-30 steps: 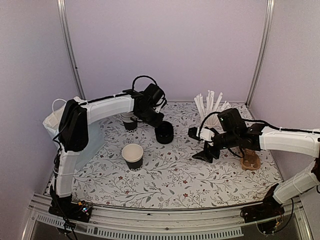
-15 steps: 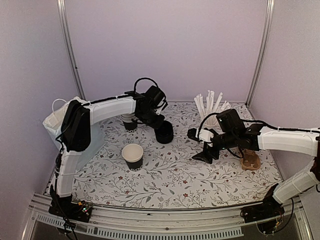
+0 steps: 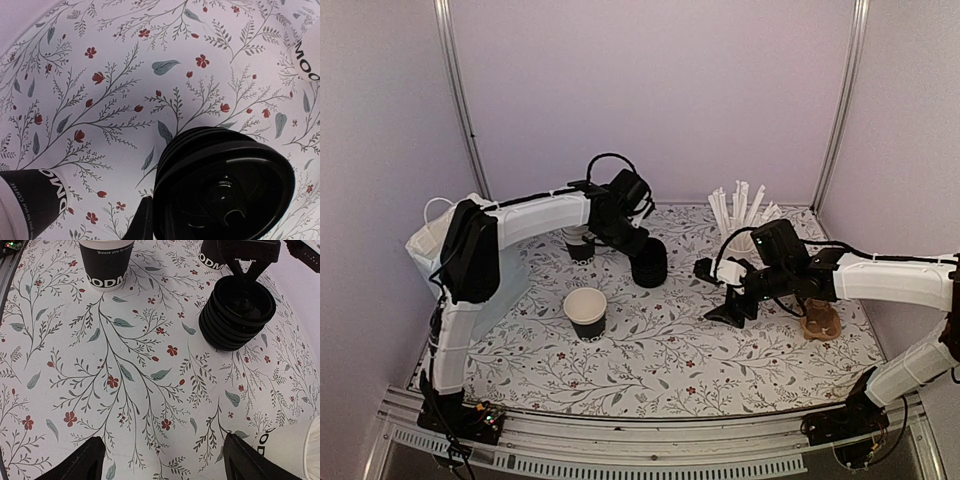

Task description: Pack the takeout coffee

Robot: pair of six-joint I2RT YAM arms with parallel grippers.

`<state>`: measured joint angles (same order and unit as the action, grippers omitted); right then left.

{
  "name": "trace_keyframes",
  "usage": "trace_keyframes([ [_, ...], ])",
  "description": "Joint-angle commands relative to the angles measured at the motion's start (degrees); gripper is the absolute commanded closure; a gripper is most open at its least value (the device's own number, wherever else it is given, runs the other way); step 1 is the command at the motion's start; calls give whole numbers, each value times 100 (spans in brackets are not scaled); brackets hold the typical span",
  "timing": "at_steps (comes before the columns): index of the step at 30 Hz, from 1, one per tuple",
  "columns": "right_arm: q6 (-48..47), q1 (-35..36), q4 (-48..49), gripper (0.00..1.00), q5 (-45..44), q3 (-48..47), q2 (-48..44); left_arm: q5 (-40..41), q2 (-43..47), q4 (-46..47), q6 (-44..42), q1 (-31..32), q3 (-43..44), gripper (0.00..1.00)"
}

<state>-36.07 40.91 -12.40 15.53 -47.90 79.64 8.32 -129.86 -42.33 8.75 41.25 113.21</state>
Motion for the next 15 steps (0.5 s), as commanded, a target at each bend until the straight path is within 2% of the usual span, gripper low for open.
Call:
trace_keyframes([
  [1, -57, -4, 30, 15, -34, 53, 43, 57, 622, -36, 1, 23, 114, 92],
  [8, -19, -4, 10, 15, -15, 26, 11, -375, 1176, 88, 175, 32, -89, 91],
  [12, 80, -16, 94, 15, -21, -24, -173, -1050, 1655, 642, 375, 52, -733, 90],
  [15, 173, -21, 10, 13, 338, -193, -421, -1372, 2004, 850, 547, 107, -1015, 90],
])
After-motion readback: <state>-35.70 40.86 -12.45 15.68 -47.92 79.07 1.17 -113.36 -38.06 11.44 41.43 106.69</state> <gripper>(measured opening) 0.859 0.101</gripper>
